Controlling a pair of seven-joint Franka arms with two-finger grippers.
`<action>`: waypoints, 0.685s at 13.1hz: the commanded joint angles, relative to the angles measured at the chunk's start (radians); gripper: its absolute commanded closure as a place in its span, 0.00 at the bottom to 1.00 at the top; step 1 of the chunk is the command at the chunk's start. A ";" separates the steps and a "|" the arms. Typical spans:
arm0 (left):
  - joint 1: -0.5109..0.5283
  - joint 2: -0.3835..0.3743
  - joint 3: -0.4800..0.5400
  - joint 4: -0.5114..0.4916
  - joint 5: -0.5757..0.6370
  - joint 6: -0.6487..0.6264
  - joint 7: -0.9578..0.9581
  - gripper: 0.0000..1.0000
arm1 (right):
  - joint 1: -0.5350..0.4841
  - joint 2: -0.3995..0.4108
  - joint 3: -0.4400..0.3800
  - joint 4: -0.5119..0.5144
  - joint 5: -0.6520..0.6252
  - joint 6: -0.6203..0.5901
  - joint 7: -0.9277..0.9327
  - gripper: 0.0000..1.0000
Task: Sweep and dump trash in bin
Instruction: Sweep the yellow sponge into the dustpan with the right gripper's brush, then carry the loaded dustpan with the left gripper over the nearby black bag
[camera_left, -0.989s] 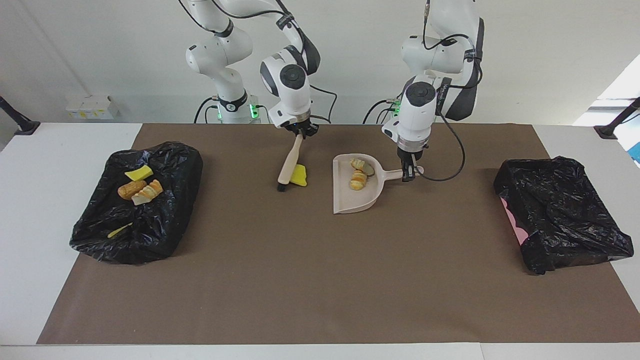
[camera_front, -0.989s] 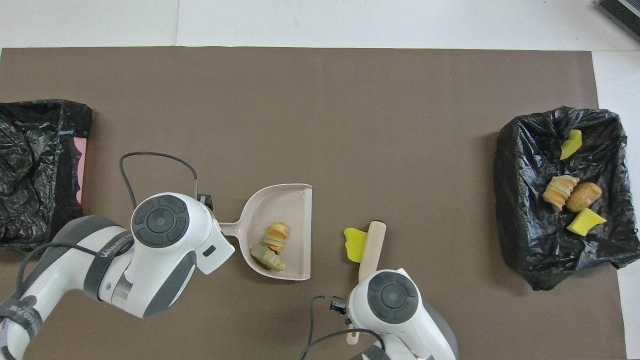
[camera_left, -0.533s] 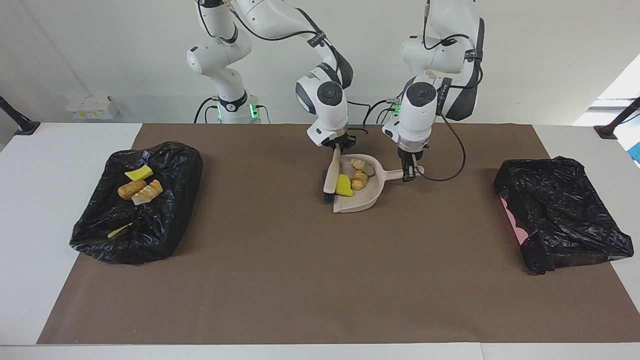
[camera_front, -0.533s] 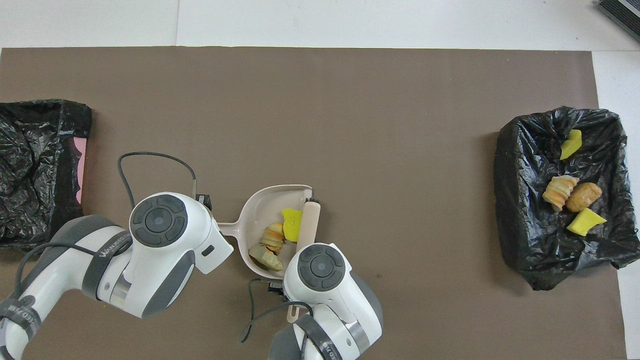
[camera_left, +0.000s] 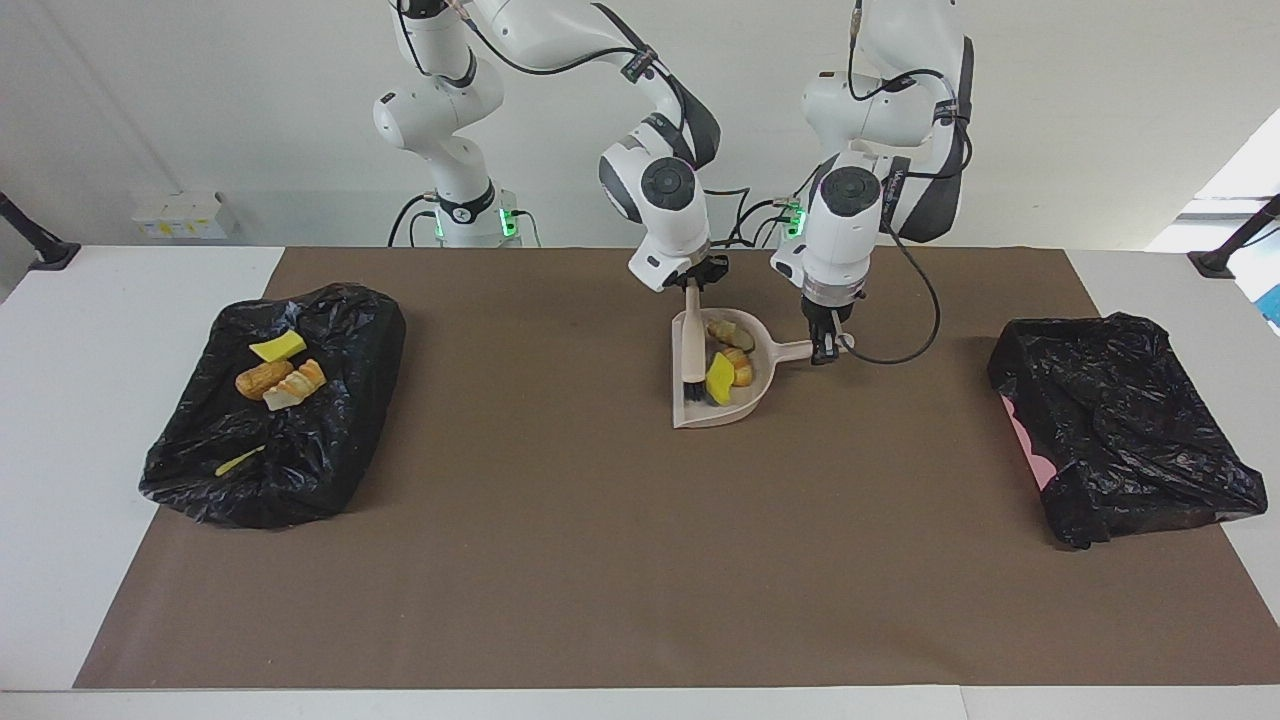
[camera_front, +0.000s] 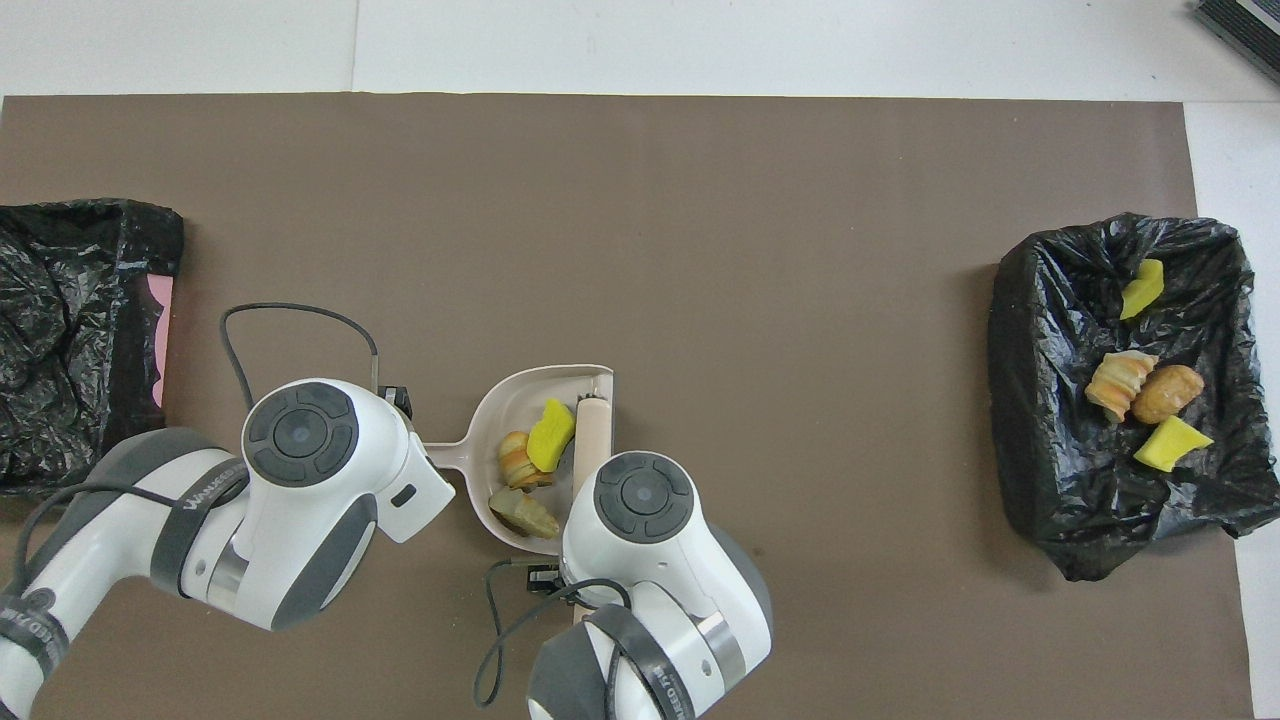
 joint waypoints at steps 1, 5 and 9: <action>0.031 -0.020 0.000 -0.016 0.017 -0.009 0.003 1.00 | -0.062 -0.085 0.005 -0.004 -0.078 -0.130 -0.052 1.00; 0.074 -0.015 0.000 0.025 0.010 -0.034 0.015 1.00 | -0.080 -0.130 0.006 0.046 -0.164 -0.260 -0.121 1.00; 0.186 -0.083 0.009 0.050 0.012 -0.094 0.024 1.00 | -0.062 -0.104 0.009 0.072 -0.122 -0.303 -0.089 1.00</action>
